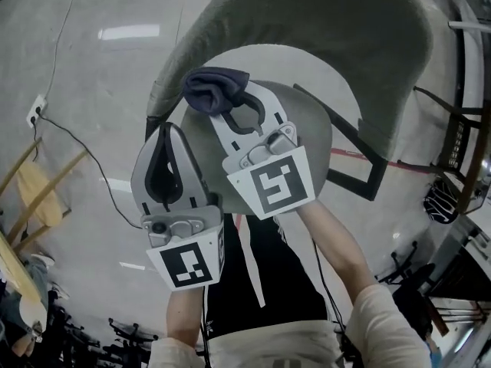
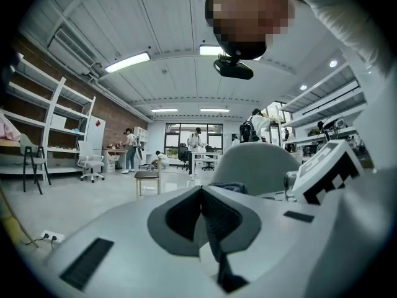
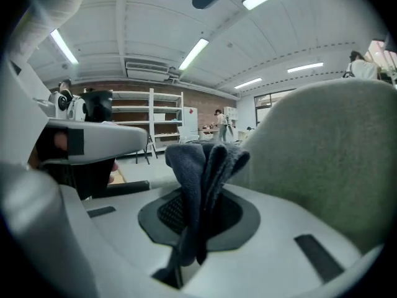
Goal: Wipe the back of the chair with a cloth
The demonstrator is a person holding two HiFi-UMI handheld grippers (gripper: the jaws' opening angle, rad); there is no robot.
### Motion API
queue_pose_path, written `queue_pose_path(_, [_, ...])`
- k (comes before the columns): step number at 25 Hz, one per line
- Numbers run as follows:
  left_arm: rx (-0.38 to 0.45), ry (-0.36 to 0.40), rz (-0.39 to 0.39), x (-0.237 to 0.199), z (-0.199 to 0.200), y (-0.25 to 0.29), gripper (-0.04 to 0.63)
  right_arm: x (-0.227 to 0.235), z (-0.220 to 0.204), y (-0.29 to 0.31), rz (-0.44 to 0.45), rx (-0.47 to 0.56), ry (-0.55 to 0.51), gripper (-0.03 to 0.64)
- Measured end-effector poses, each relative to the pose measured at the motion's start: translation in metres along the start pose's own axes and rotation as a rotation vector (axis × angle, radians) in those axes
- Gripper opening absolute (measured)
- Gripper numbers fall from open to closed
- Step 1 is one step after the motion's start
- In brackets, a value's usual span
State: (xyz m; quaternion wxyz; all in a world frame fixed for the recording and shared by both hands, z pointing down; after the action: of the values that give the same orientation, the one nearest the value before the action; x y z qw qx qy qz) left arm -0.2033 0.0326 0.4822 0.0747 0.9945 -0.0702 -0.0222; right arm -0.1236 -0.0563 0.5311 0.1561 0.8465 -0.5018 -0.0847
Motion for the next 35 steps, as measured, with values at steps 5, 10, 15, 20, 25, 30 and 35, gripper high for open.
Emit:
queue_pose_path(5, [0.006,-0.018,0.033,-0.009,-0.002,-0.016,0.015,-0.028,-0.005,0.019,0.089,-0.016,-0.025,0.058])
queue_pose_path(10, [0.01,-0.007,0.06,-0.013,-0.004,-0.023,0.015,-0.027,-0.004,0.033,0.085,-0.01,-0.062,0.058])
queue_pose_path(15, [0.007,-0.007,0.071,-0.013,-0.006,-0.024,0.015,-0.02,-0.006,0.035,0.061,-0.017,-0.072,0.058])
queue_pose_path(20, [0.005,0.002,0.059,-0.013,-0.005,-0.022,0.015,0.006,-0.007,0.037,-0.041,-0.014,-0.045,0.058])
queue_pose_path(25, [0.003,0.004,0.049,-0.005,-0.007,-0.017,0.015,0.039,-0.011,0.037,-0.138,-0.004,0.009,0.058])
queue_pose_path(30, [-0.003,0.015,-0.007,0.012,-0.005,-0.002,0.015,0.067,-0.018,0.031,-0.232,-0.022,0.03,0.058])
queue_pose_path(35, [0.005,0.027,-0.063,0.031,-0.001,0.011,0.015,0.093,-0.029,0.021,-0.321,-0.049,0.07,0.058])
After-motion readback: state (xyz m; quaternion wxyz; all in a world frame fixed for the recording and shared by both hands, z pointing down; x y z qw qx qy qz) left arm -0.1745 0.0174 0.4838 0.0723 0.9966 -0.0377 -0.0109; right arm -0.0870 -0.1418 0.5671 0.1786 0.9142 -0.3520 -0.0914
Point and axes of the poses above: the fingertips, and each gripper's own axes: y forward along the fingers, x to its right, z out of its top, the point moved 6 cm from there along -y, backward along the fingers, and after that the axes turned 1 degree about -x, right-handed, at the moved point
